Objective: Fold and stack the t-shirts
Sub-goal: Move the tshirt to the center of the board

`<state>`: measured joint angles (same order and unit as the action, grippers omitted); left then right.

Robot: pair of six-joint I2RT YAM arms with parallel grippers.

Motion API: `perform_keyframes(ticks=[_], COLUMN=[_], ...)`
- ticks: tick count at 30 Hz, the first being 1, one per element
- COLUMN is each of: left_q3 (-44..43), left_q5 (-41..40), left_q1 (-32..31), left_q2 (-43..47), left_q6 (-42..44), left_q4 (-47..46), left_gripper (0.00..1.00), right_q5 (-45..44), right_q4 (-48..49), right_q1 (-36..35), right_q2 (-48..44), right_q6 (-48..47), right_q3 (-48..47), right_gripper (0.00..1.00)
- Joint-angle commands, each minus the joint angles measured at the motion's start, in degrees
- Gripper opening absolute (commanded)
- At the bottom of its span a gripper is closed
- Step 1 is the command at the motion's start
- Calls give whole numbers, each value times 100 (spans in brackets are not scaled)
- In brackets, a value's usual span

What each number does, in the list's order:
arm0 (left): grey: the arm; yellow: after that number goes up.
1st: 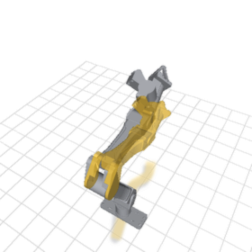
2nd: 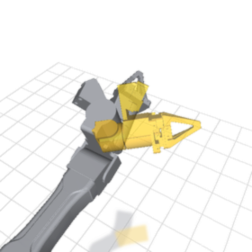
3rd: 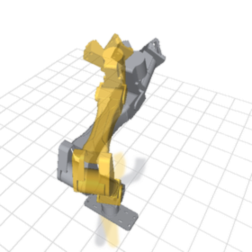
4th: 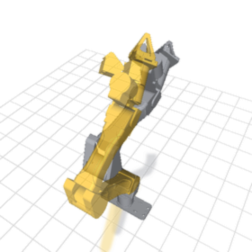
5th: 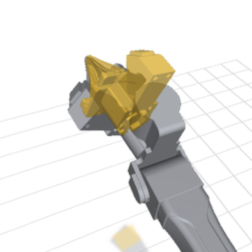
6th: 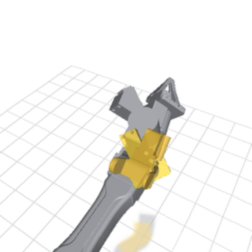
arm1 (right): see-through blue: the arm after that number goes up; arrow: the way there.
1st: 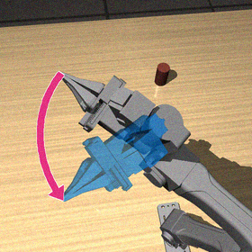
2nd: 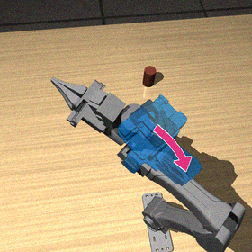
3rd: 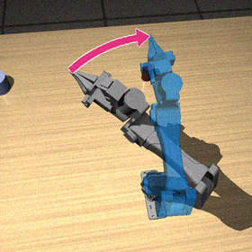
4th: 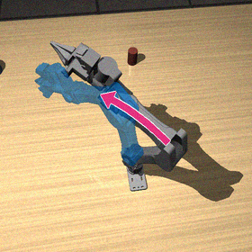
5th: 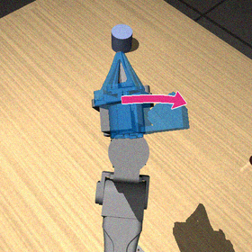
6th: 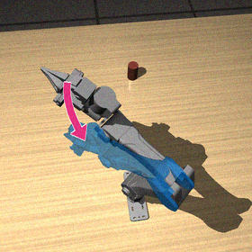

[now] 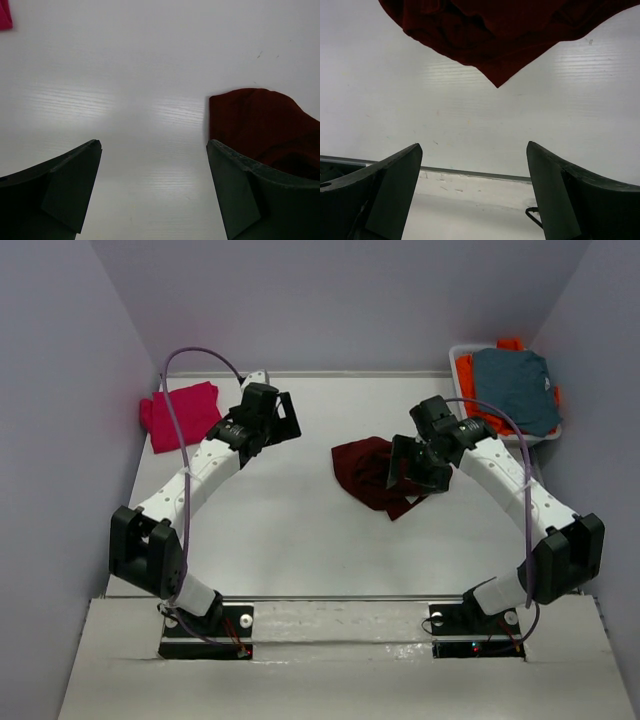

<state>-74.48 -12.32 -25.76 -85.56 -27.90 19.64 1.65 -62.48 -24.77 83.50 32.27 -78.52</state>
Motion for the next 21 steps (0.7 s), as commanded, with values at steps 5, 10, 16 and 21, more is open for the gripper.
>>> perform_keyframes(ticks=[5,10,16,21], left_q3=[-252,81,162,47], left_q5=[-34,-104,-60,-60], left_q1=[27,27,27,27], left_q2=[-23,232,285,250], left_q6=[144,118,100,162], left_q4=[-39,-100,-100,-65], left_gripper=[99,99,99,99], right_q5=[-59,194,301,389], right_q4=[121,683,974,1246], right_q1=[-1,-1,-1,-1], right_q2=[746,842,1115,1282], right_q6=[33,174,341,385], right_q3=[-507,336,478,601], right_gripper=[86,57,50,55])
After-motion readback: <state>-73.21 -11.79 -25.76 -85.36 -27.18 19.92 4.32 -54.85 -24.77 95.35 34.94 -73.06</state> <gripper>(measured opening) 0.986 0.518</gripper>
